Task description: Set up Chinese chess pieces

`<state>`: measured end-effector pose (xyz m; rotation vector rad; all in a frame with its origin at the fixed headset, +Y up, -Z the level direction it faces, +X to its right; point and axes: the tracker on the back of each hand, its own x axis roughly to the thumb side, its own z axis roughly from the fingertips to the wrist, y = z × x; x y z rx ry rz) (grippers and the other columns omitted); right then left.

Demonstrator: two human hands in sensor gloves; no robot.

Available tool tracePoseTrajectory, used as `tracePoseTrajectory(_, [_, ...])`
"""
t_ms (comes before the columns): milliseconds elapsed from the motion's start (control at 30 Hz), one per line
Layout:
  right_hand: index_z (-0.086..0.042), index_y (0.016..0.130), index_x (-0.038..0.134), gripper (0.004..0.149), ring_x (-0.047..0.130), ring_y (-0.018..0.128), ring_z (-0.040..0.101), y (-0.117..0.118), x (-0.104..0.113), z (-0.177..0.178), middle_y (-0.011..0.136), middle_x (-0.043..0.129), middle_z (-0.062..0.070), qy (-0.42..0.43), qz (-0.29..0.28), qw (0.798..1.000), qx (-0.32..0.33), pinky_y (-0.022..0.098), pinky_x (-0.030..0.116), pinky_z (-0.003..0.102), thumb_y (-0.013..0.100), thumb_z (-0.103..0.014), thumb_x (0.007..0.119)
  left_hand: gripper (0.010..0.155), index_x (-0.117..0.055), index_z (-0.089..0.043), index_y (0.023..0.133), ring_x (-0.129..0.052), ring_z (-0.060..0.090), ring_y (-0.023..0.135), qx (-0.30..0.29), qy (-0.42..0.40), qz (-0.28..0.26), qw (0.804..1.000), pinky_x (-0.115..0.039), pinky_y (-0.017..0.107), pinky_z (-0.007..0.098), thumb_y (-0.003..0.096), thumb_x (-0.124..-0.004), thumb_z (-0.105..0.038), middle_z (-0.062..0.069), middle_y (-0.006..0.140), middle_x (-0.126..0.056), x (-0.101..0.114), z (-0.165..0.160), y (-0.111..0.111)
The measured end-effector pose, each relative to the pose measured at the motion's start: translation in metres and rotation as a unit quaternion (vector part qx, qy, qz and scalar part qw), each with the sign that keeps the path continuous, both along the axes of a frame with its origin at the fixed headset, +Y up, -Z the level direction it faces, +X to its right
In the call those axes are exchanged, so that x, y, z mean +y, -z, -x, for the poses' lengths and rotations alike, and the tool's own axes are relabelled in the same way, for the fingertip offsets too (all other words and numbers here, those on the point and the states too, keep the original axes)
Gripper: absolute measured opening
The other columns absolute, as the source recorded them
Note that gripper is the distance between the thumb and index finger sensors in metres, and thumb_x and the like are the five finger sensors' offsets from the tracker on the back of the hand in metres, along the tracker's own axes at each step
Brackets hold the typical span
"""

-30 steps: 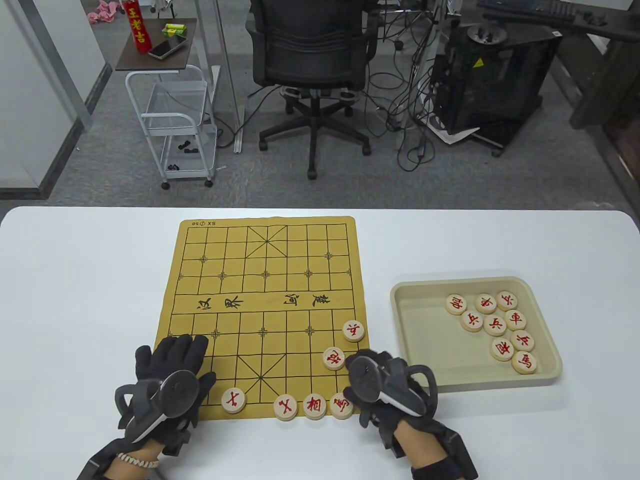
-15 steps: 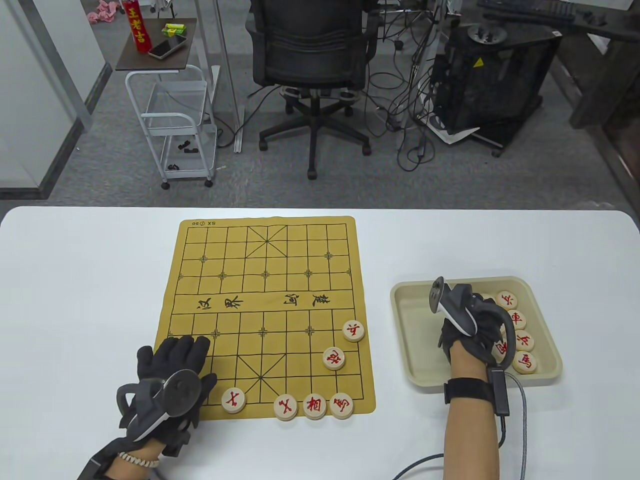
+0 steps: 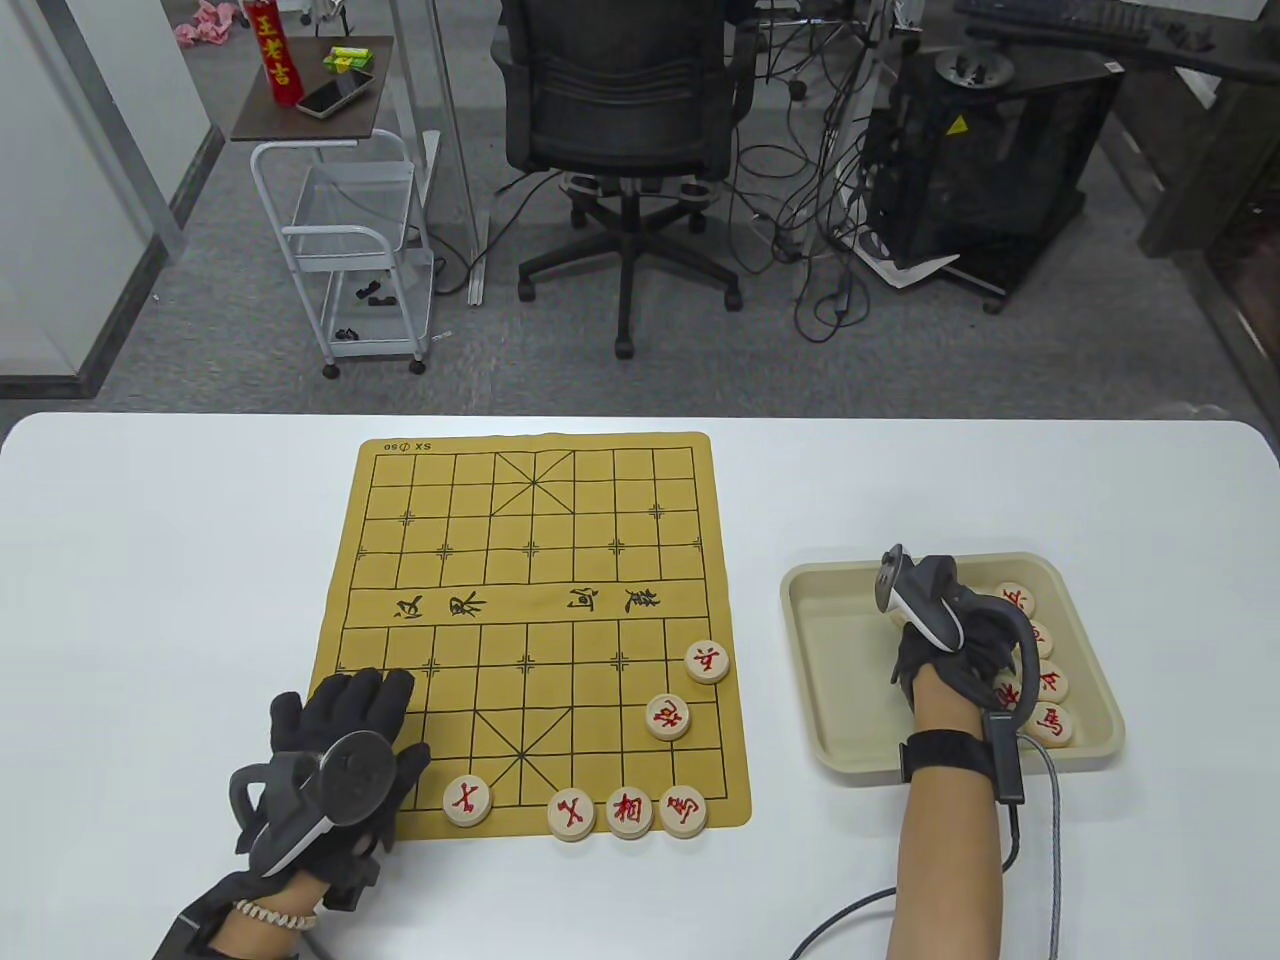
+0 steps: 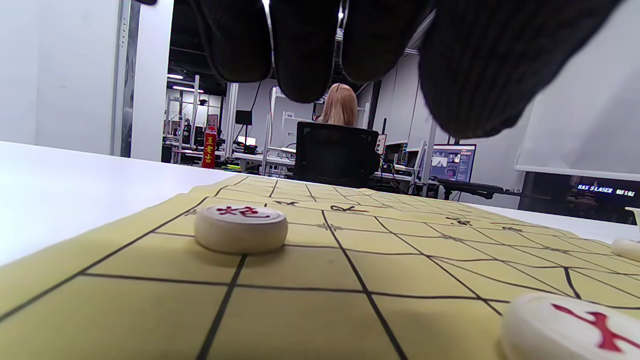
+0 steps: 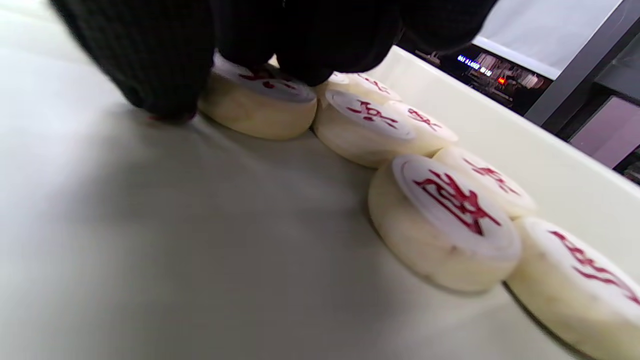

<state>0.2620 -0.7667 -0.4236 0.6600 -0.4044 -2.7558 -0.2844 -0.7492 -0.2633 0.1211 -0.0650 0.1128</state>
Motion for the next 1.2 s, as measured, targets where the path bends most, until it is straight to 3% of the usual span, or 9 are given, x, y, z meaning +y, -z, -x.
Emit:
tracePoseTrajectory(133, [-0.029, 0.090, 0.073, 0.056, 0.091, 0.073, 0.020, 0.001, 0.001, -0.008, 0.101, 0.080, 0.005, 0.042, 0.005, 0.999, -0.009, 0.058, 0.078, 0.045, 0.041, -0.044, 0.095, 0.078, -0.057, -0.032, 0.107, -0.066, 0.044, 0.108, 0.002, -0.002, 0.003, 1.000, -0.040, 0.074, 0.074, 0.0384, -0.086, -0.054, 0.011, 0.115, -0.065, 0.000, 0.001, 0.000])
tracePoseTrajectory(333, [-0.026, 0.083, 0.082, 0.066, 0.100, 0.050, 0.009, -0.007, 0.003, -0.011, 0.085, 0.094, 0.005, 0.006, -0.088, 0.996, 0.020, 0.044, 0.089, 0.037, 0.028, -0.055, 0.102, 0.078, -0.056, -0.032, 0.107, -0.066, 0.044, 0.108, 0.000, -0.002, 0.008, 1.000, -0.040, 0.074, 0.074, 0.0384, -0.086, -0.053, 0.011, 0.115, -0.066, 0.000, 0.001, 0.002])
tracePoseTrajectory(500, [-0.027, 0.083, 0.080, 0.067, 0.098, 0.050, 0.008, -0.012, 0.026, 0.011, 0.086, 0.093, 0.004, -0.012, -0.123, 0.992, 0.027, 0.044, 0.089, 0.036, 0.027, -0.057, 0.102, 0.078, -0.056, -0.032, 0.107, -0.066, 0.044, 0.108, 0.002, -0.010, 0.007, 1.000, -0.040, 0.074, 0.074, 0.0385, -0.086, -0.053, 0.008, 0.115, -0.065, 0.002, 0.003, 0.002])
tracePoseTrajectory(667, [-0.028, 0.084, 0.079, 0.067, 0.097, 0.051, 0.008, -0.021, 0.055, 0.078, 0.087, 0.092, 0.003, 0.041, -0.180, 0.974, 0.134, 0.045, 0.087, 0.036, 0.028, -0.057, 0.101, 0.078, -0.056, -0.032, 0.107, -0.066, 0.044, 0.108, -0.001, -0.007, 0.006, 1.000, -0.040, 0.074, 0.074, 0.0385, -0.086, -0.054, 0.008, 0.115, -0.066, 0.001, 0.002, 0.002])
tracePoseTrajectory(800, [-0.029, 0.084, 0.079, 0.066, 0.097, 0.052, 0.008, -0.031, 0.059, 0.153, 0.088, 0.091, 0.003, 0.086, -0.183, 0.949, 0.243, 0.046, 0.087, 0.037, 0.029, -0.058, 0.101, 0.078, -0.056, -0.032, 0.107, -0.066, 0.044, 0.108, -0.007, -0.002, 0.003, 1.000, -0.041, 0.074, 0.074, 0.0383, -0.086, -0.054, 0.011, 0.115, -0.066, 0.001, 0.001, 0.001])
tracePoseTrajectory(900, [-0.029, 0.084, 0.079, 0.067, 0.097, 0.052, 0.008, -0.035, 0.048, 0.208, 0.088, 0.091, 0.002, 0.116, -0.162, 0.932, 0.304, 0.047, 0.087, 0.037, 0.028, -0.058, 0.101, 0.078, -0.056, -0.032, 0.107, -0.066, 0.044, 0.108, -0.012, -0.002, 0.004, 1.000, -0.041, 0.074, 0.074, 0.0382, -0.086, -0.054, 0.011, 0.115, -0.066, 0.002, 0.000, 0.000])
tracePoseTrajectory(1000, [-0.029, 0.084, 0.079, 0.066, 0.097, 0.053, 0.008, -0.034, 0.035, 0.242, 0.088, 0.091, 0.002, 0.132, -0.138, 0.926, 0.325, 0.048, 0.086, 0.037, 0.028, -0.057, 0.101, 0.078, -0.056, -0.032, 0.107, -0.067, 0.044, 0.107, -0.016, -0.002, 0.002, 1.000, -0.041, 0.074, 0.074, 0.0382, -0.086, -0.054, 0.011, 0.114, -0.066, 0.002, 0.000, -0.002])
tracePoseTrajectory(1200, [-0.029, 0.084, 0.078, 0.065, 0.097, 0.054, 0.009, -0.031, -0.001, 0.282, 0.089, 0.091, 0.001, 0.141, -0.089, 0.924, 0.344, 0.049, 0.086, 0.038, 0.029, -0.056, 0.101, 0.078, -0.057, -0.032, 0.107, -0.066, 0.044, 0.108, -0.016, -0.007, 0.002, 1.000, -0.040, 0.074, 0.074, 0.0382, -0.086, -0.054, 0.012, 0.114, -0.066, 0.002, 0.001, -0.002])
